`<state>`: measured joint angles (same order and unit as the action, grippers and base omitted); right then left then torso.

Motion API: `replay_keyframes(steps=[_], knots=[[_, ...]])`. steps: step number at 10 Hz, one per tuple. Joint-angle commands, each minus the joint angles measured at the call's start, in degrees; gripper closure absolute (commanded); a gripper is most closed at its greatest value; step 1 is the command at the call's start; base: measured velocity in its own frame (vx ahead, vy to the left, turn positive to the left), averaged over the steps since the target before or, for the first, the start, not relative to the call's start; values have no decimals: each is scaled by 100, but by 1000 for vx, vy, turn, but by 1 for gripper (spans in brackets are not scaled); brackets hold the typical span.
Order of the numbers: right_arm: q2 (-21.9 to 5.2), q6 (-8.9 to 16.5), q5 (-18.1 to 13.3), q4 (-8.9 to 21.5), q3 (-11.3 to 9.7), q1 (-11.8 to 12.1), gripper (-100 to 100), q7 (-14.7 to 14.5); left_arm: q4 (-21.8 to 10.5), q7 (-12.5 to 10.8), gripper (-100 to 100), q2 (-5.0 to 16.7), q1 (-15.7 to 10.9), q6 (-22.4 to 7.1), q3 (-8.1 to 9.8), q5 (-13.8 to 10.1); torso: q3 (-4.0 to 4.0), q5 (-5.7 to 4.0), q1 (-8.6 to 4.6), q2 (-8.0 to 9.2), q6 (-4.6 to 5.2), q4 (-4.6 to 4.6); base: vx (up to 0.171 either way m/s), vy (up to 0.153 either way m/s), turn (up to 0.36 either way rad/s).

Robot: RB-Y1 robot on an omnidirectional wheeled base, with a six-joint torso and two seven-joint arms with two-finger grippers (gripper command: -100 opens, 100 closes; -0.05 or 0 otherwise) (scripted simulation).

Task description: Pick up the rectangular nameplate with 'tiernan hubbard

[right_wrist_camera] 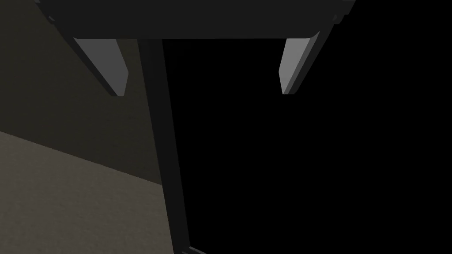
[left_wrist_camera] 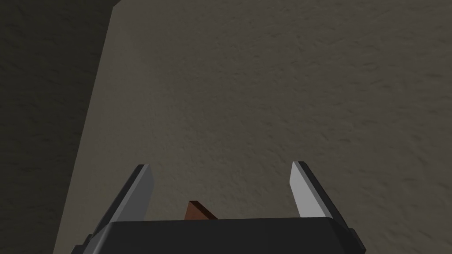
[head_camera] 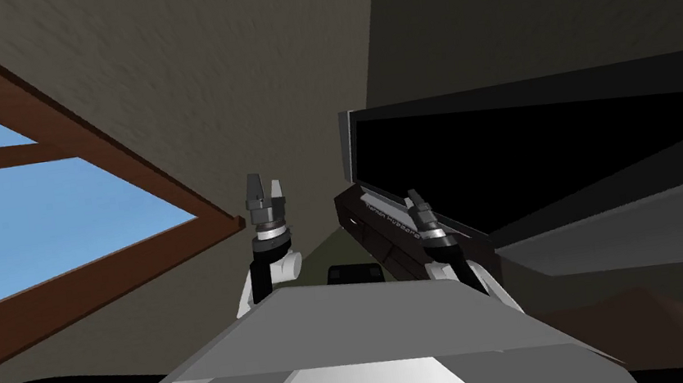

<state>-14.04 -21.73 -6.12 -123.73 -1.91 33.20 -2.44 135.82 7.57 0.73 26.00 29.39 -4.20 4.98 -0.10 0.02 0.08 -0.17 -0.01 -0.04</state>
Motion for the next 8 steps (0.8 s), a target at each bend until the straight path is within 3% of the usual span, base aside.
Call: replay_keyframes(steps=[1,7,8], knots=[[-155,-24,-209,248,7,72,-100,-91,0,0,0,0,0,0,0,0,0,0,0,0,0,0,54,27,292],[-876,-2,-1042,1217,132,379,-100,-367,0,0,0,0,1,0,0,0,-9,1,-1,-15,2,-4,84,15,287],[-876,-2,-1042,1256,132,379,-100,-367,0,0,0,0,1,0,0,0,-8,0,0,-13,1,-3,56,1,78]])
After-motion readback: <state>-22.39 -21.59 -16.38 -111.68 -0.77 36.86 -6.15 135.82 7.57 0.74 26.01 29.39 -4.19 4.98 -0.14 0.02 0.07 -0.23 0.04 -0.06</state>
